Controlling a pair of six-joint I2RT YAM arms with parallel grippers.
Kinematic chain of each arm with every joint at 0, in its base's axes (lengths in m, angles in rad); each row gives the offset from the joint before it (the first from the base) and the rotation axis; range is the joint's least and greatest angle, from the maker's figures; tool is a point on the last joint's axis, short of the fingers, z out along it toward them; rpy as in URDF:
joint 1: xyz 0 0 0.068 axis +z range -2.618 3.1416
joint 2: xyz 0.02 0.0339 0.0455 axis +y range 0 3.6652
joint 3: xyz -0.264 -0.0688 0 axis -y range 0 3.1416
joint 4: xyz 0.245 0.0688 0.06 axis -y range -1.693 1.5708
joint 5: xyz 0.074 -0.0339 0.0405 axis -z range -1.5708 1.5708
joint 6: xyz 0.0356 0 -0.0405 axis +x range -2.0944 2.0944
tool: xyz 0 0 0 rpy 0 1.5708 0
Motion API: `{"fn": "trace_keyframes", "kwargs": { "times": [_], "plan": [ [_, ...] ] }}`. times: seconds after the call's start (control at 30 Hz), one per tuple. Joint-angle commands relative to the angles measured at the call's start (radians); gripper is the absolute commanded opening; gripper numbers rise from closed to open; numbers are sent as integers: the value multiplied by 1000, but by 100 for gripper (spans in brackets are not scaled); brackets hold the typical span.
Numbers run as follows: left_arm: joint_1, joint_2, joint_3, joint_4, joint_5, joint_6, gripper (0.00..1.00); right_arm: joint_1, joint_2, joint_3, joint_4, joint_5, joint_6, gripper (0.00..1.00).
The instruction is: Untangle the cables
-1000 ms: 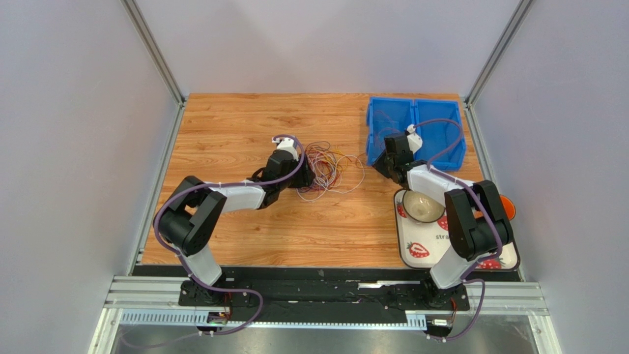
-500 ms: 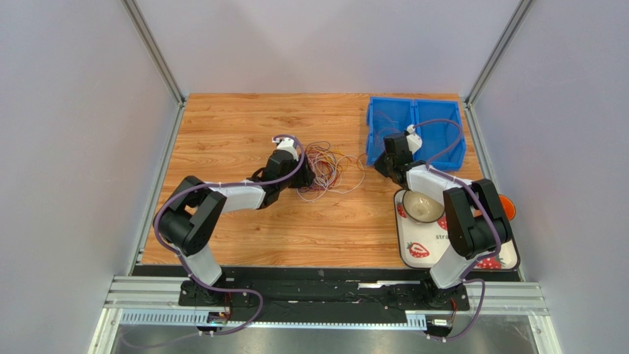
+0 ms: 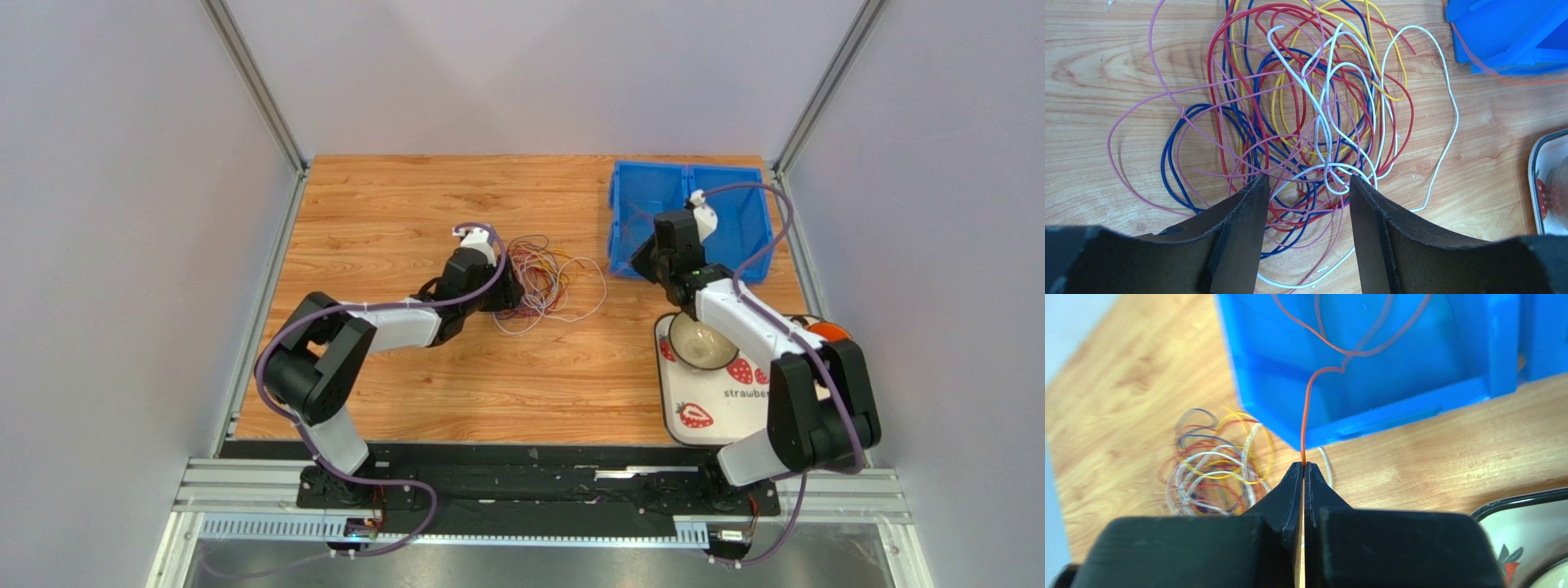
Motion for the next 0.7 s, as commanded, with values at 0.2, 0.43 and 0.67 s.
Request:
{"fn": "trace_keyframes", "kwargs": {
  "times": [0.2, 0.43, 0.67],
  "plan": [
    [-6, -2, 33, 12, 8, 15, 59, -64, -97, 204, -102, -121, -100, 0],
    [-6, -2, 32, 12, 11, 15, 59, -162, 19, 359, -91, -247, -126, 0],
    [-6, -2, 34, 12, 10, 17, 59, -236, 145, 503, -83, -288, -141, 0]
  ]
}}
